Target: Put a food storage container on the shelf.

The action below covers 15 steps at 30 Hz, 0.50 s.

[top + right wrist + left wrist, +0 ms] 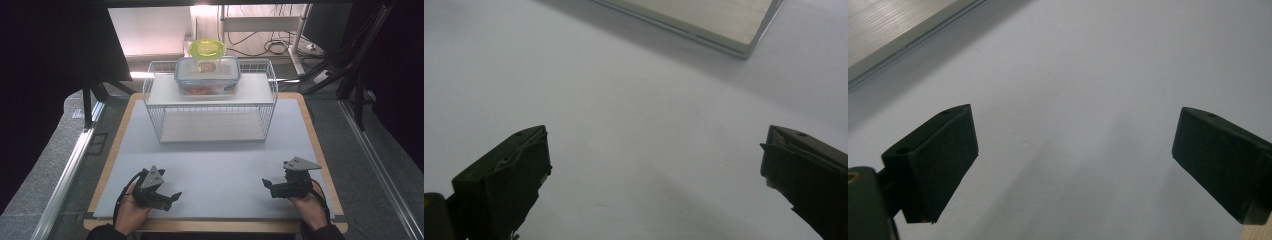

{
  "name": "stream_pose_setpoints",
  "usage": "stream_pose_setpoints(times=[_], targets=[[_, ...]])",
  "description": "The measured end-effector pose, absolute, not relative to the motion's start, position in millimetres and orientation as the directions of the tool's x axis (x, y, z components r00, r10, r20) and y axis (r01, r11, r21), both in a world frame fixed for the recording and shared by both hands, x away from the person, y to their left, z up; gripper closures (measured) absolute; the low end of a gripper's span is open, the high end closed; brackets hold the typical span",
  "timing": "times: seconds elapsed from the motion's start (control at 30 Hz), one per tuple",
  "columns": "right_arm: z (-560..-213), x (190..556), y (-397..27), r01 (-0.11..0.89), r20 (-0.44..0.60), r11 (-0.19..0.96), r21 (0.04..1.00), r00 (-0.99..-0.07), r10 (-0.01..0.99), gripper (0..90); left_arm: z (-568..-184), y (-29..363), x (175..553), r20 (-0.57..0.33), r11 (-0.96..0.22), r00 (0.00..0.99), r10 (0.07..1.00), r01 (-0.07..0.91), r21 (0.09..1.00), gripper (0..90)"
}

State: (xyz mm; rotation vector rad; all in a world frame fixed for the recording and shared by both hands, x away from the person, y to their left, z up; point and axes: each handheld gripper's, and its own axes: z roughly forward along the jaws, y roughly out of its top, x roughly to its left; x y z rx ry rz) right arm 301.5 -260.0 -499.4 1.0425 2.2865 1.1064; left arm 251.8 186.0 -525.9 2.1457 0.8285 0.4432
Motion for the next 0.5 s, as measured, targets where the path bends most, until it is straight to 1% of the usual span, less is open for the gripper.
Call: stream_pose_setpoints(times=[0.33, 0.5], targets=[[-511, 306, -257, 0.503, -0.032, 0.47, 0.726, -0.658, 0.752, 0.0, -527, 185, 252, 0.046, -0.495, 0.73, 0.682, 0.415, 0.764, 4.3], [-512, 306, -256, 0.509, -0.025, 0.465, 0.724, -0.656, 0.755, 0.0, -526, 185, 252, 0.051, -0.495, 0.729, 0.683, 0.409, 0.767, 4.3]])
